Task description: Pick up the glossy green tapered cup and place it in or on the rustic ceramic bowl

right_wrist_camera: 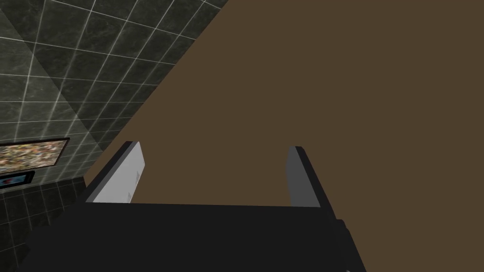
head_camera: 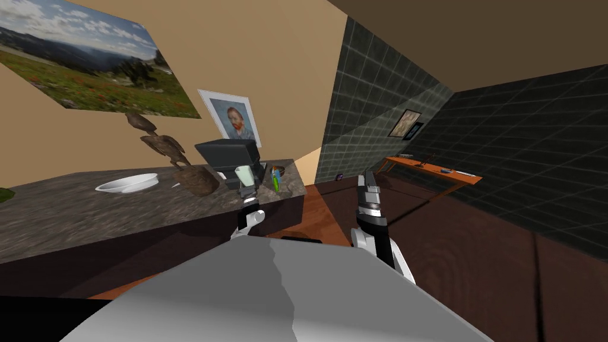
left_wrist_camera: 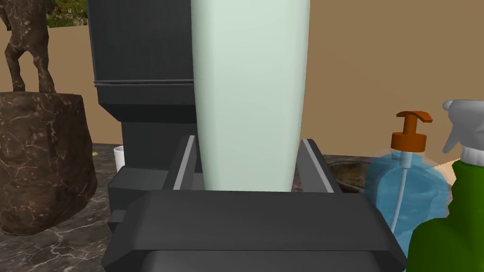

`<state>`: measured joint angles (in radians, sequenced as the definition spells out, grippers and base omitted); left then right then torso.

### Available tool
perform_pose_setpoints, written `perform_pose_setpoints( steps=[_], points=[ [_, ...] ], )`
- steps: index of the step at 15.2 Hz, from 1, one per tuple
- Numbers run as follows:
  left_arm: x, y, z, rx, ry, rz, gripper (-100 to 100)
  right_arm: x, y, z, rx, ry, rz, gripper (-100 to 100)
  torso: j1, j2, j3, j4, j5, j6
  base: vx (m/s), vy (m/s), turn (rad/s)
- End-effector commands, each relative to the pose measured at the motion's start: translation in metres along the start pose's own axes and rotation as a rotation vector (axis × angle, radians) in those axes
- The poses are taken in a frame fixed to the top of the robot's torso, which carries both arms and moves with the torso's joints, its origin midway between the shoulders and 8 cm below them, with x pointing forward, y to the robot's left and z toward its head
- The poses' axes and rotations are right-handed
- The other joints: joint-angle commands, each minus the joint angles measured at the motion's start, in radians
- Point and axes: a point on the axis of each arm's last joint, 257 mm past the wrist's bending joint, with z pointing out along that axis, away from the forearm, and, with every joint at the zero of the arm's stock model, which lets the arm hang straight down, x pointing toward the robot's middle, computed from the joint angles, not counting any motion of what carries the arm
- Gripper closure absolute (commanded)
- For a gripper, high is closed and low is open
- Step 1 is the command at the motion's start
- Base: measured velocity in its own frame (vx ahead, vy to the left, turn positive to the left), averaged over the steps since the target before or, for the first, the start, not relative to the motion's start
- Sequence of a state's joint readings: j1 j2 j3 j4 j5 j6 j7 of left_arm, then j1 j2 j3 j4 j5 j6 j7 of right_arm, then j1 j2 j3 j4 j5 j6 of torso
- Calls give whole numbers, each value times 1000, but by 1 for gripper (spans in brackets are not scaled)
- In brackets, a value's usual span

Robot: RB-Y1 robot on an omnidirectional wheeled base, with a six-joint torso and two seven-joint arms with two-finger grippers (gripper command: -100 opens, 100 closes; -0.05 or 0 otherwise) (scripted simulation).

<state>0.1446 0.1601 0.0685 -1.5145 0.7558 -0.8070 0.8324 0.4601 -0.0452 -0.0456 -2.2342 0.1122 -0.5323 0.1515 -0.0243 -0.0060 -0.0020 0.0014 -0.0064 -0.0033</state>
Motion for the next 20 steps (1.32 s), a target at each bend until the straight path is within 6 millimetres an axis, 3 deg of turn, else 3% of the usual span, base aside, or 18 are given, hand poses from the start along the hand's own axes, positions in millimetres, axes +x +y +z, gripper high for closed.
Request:
perform_pose_setpoints(
  steps=[1,4,7,10,15,18,19,20],
  points=[
    [10,-9,10,22,32,1,100,0,0,0,0,0,0,0,0,0,0,0,0,0,107,-257,142],
    [34,-31,26,77,99,4,100,0,0,0,0,0,0,0,2,-3,-2,-1,1,0,134,-275,119],
    [45,-44,32,106,127,7,100,0,0,0,0,0,0,0,0,-6,-3,-1,0,0,150,-277,115],
    [62,-70,41,168,171,15,100,0,0,0,0,0,0,0,3,-7,-4,-1,1,-1,181,-256,118],
    [73,-99,44,236,197,27,100,0,0,0,0,0,0,0,0,-10,-5,-1,0,-1,195,-284,107],
    [79,-130,43,306,209,43,100,0,0,0,0,0,0,0,2,-14,-8,-3,1,0,258,-266,104],
    [79,-130,43,306,209,43,100,0,0,0,0,0,0,0,3,-16,-8,-2,1,-1,252,-250,110],
    [81,-146,41,342,209,53,100,0,0,0,0,0,0,0,4,-16,-9,-3,1,-1,247,-261,108]
  ],
)
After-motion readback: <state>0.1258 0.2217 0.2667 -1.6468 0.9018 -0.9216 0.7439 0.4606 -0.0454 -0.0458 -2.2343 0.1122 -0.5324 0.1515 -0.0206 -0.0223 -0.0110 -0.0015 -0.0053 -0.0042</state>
